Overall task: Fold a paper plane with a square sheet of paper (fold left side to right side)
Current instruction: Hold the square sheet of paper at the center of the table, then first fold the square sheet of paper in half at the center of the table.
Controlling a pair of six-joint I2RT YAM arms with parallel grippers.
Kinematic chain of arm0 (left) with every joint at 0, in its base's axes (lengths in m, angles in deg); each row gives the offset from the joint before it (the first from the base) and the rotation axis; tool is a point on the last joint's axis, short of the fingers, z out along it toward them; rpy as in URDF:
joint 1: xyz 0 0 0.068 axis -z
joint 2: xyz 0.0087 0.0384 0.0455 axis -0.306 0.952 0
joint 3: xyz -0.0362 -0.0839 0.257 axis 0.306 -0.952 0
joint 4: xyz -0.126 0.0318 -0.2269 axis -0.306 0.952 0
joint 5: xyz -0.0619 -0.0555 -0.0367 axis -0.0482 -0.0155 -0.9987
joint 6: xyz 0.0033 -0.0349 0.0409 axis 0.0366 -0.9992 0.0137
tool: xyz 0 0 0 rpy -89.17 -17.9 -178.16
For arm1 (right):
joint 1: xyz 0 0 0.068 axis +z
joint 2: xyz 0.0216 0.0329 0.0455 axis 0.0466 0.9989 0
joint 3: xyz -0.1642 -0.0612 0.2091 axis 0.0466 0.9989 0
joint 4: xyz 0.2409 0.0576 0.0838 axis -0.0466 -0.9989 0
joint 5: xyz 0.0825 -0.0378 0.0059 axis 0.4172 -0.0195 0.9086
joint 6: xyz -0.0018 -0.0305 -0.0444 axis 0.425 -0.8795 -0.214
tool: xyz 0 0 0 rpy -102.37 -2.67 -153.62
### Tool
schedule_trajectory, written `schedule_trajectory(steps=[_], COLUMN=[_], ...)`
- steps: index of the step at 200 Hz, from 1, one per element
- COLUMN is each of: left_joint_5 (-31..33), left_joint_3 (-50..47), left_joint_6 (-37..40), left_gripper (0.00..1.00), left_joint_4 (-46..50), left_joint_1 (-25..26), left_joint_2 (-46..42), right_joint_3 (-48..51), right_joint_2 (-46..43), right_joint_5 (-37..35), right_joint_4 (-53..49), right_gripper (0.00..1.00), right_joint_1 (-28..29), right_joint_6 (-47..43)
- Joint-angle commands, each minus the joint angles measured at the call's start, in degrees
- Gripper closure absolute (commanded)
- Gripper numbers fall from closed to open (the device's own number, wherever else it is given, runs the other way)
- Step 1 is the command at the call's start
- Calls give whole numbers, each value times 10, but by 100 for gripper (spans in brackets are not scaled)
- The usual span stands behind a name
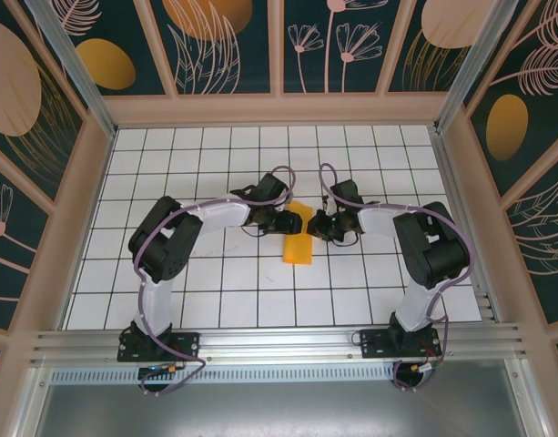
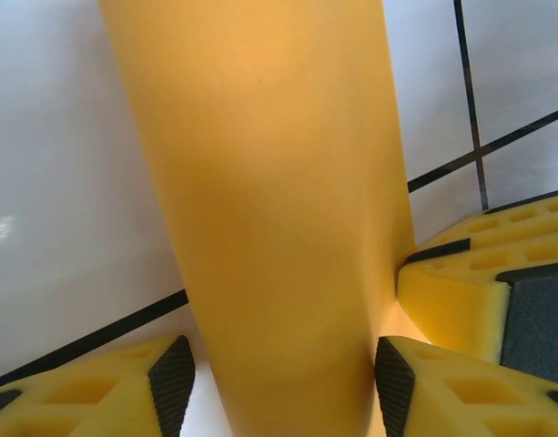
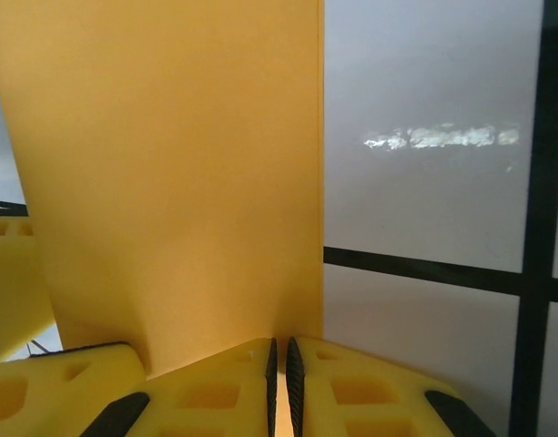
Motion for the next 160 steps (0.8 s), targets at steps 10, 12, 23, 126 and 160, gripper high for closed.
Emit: schedule_trajectory(steps=[10, 12, 23, 126, 160], left_joint_5=[65, 64, 44, -174, -128], left_joint_3=[-11, -12, -16, -27, -29], left_joint_6=[22, 23, 30, -17, -7], left_gripper=[35, 34, 33, 48, 49], left_joint_4=[58, 57, 49, -94, -63], left_joint_1=[-22, -23, -22, -7, -7], left_joint_2=[-55, -59, -75, -8, 8], right_joint_3=[3, 3, 4, -4, -5], right_joint_2=[29, 28, 28, 39, 39], right_joint_5=[-52, -52, -52, -44, -52], right_joint_4=[-51, -50, -47, -47, -54], right_gripper=[83, 83, 83, 83, 83], right_joint_1=[3, 3, 3, 4, 4], right_joint_6=[-18, -18, -18, -19, -22])
